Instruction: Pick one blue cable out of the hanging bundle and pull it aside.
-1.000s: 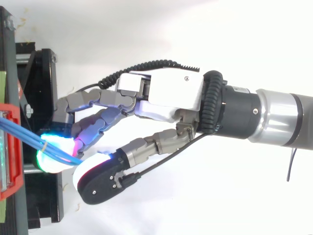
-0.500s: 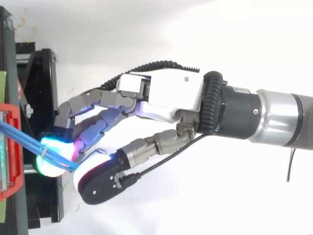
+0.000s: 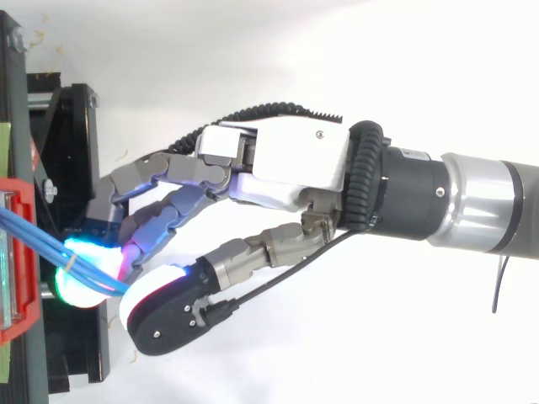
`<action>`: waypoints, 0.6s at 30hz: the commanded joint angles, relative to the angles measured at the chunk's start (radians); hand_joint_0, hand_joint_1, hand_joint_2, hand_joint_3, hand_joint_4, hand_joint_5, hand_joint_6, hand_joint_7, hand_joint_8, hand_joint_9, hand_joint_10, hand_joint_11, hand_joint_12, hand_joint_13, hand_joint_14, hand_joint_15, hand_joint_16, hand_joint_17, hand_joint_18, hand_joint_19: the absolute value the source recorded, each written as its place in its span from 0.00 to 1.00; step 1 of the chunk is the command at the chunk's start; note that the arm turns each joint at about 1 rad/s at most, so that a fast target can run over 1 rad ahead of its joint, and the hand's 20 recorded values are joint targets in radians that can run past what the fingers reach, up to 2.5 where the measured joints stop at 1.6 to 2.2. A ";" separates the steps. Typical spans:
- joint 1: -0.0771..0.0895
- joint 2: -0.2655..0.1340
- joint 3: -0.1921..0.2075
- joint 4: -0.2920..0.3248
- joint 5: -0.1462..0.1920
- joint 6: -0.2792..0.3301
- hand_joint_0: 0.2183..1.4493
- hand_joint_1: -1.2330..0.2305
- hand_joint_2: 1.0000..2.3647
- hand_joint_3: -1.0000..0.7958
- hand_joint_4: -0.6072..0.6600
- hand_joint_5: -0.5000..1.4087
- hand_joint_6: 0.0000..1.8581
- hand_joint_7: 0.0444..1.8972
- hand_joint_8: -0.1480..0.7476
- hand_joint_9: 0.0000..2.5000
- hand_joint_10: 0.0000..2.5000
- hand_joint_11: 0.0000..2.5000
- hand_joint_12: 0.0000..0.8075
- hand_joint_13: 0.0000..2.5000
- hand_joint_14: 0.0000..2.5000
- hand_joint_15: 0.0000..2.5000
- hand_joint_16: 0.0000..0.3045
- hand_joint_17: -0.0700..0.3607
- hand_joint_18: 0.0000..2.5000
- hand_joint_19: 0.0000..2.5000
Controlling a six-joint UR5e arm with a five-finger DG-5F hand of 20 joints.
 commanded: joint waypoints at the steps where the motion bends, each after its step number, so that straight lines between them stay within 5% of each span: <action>1: -0.003 0.000 0.013 -0.019 -0.001 0.000 0.29 0.38 0.00 0.31 0.58 0.24 0.39 0.49 0.41 0.34 0.00 0.09 0.40 0.24 0.01 0.16 0.15 0.40 0.19 0.23; 9: -0.001 0.000 0.067 -0.130 -0.002 0.012 0.31 0.31 0.01 0.42 0.57 0.23 0.46 0.43 0.42 0.33 0.00 0.11 0.43 0.27 0.01 0.17 0.16 0.42 0.23 0.23; 18: -0.003 0.000 0.068 -0.142 -0.002 0.023 0.36 0.24 0.01 0.39 0.47 0.21 0.49 0.36 0.41 0.33 0.01 0.13 0.40 0.28 0.01 0.18 0.15 0.40 0.23 0.24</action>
